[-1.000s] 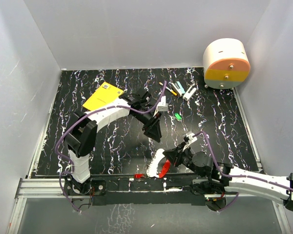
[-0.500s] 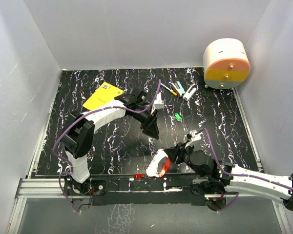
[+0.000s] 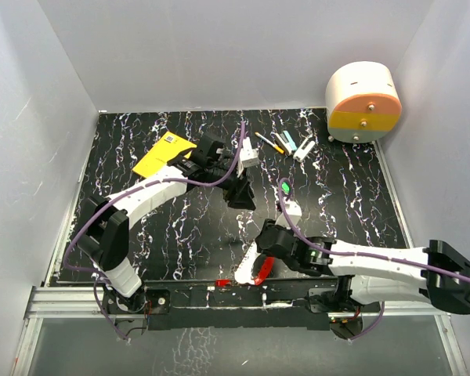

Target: Put the keys on the keyring

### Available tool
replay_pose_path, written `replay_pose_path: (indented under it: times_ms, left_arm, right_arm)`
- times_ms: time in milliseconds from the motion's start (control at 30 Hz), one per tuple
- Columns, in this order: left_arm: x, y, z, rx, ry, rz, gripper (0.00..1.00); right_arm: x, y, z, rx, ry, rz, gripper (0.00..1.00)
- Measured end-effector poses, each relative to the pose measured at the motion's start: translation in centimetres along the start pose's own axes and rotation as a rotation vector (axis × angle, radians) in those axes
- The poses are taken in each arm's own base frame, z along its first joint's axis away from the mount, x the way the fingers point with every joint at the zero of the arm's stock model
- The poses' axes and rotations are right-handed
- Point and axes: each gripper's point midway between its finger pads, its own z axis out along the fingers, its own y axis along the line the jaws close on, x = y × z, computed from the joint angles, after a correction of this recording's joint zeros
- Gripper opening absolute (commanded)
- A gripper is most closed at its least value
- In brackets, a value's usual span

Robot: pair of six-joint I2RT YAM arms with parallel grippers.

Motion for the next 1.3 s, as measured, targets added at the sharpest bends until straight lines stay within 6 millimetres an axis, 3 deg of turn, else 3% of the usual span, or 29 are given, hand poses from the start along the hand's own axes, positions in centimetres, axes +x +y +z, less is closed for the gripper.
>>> replay_pose_path:
  times_ms: [233,633,900,1100,1200,1300]
  left_arm:
    - [1.9,0.8,-0.1,-0.056,0.034,-0.014,0.51]
    - [2.9,1.0,-0.4,-0.08,0.035,-0.002,0.51]
    - [2.7,1.4,-0.5,-0.09,0.026,0.004,0.51]
    - [3.2,1.7,-0.6,-0.098,0.029,-0.001,0.51]
    - [3.3,1.9,-0.7,-0.101,0.029,-0.002,0.5]
    - [3.2,2.0,-0.8,-0.103,0.027,-0.001,0.5]
  right_arm:
    - [1.3,-1.3,0.6,0.109,0.046,0.079,0.36]
    - [0.7,-2.5,0.9,0.172,0.028,0.196,0.32]
    - [0.9,-4.4,2.9,0.236,0.038,0.221,0.32]
    - [0.9,-4.3,4.1,0.232,0.053,0.221,0.31]
    - [1.1,-4.3,4.5,0.23,0.062,0.217,0.27]
    - [1.3,-4.2,4.8,0.226,0.074,0.212,0.16]
